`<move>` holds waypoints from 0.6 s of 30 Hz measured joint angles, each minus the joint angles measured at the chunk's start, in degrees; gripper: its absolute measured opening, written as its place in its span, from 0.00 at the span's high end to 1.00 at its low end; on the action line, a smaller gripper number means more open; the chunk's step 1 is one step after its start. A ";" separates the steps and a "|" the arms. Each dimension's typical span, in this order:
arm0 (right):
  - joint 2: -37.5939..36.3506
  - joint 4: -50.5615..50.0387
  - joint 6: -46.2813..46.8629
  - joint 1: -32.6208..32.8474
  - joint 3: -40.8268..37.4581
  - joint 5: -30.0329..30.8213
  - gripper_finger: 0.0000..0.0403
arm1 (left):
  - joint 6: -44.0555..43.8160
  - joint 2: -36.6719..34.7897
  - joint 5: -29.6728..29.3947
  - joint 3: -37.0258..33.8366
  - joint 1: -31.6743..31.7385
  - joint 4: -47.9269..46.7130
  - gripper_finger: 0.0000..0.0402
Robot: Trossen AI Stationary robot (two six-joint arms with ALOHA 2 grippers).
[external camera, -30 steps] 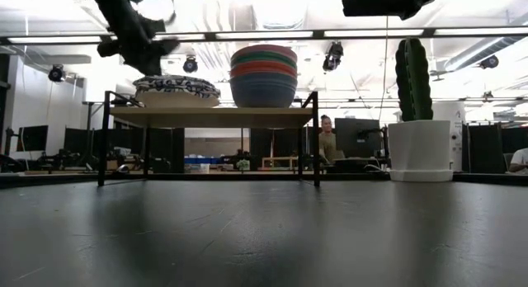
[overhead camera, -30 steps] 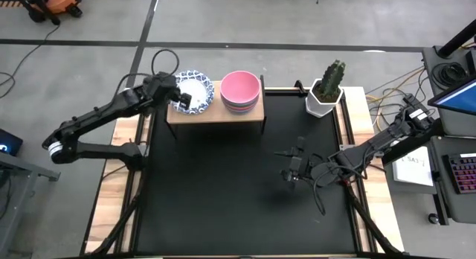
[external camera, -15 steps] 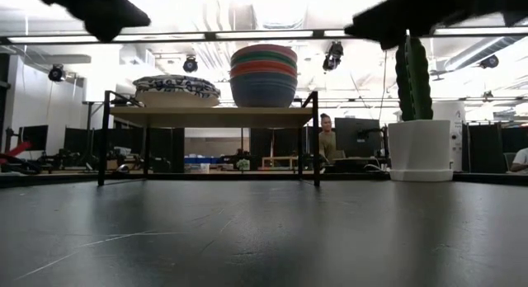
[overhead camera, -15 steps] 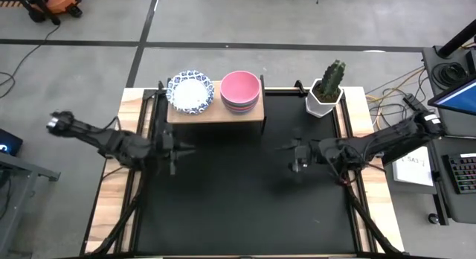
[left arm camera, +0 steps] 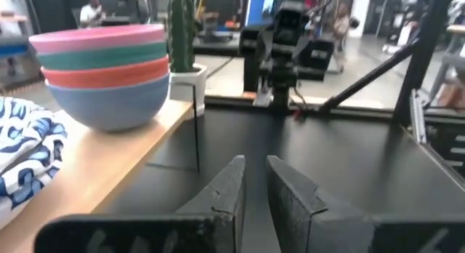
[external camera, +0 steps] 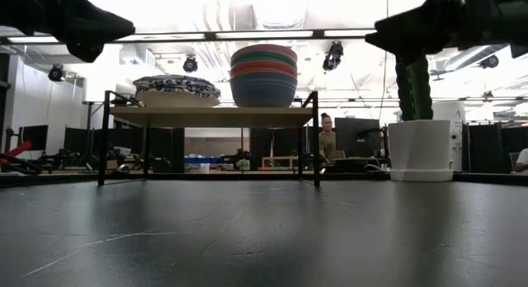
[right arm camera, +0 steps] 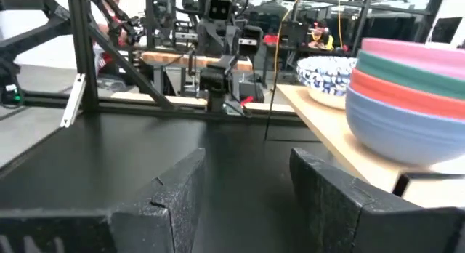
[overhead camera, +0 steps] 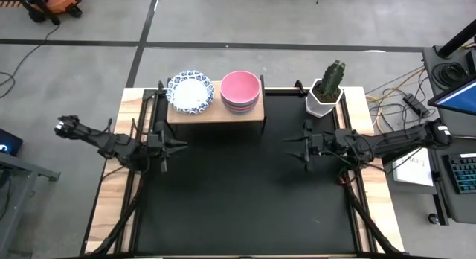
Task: Place and stack bowls onto a shelf
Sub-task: Return to Home Position
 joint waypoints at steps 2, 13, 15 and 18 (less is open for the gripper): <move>-1.55 -0.13 0.39 -1.04 -1.34 -0.79 0.52 | 1.62 -1.39 1.75 -1.65 1.35 2.57 0.90; -9.87 0.07 1.69 -3.86 -5.96 -5.19 0.52 | 4.07 -3.17 19.10 -3.80 13.61 2.00 0.99; -11.29 -0.11 1.69 -3.94 -7.09 -5.37 0.52 | 4.16 -3.46 22.20 -3.82 16.25 0.15 0.99; -13.42 -0.11 2.71 -4.09 -9.20 -5.38 0.52 | 4.23 -4.52 29.32 -3.84 19.51 -1.23 1.00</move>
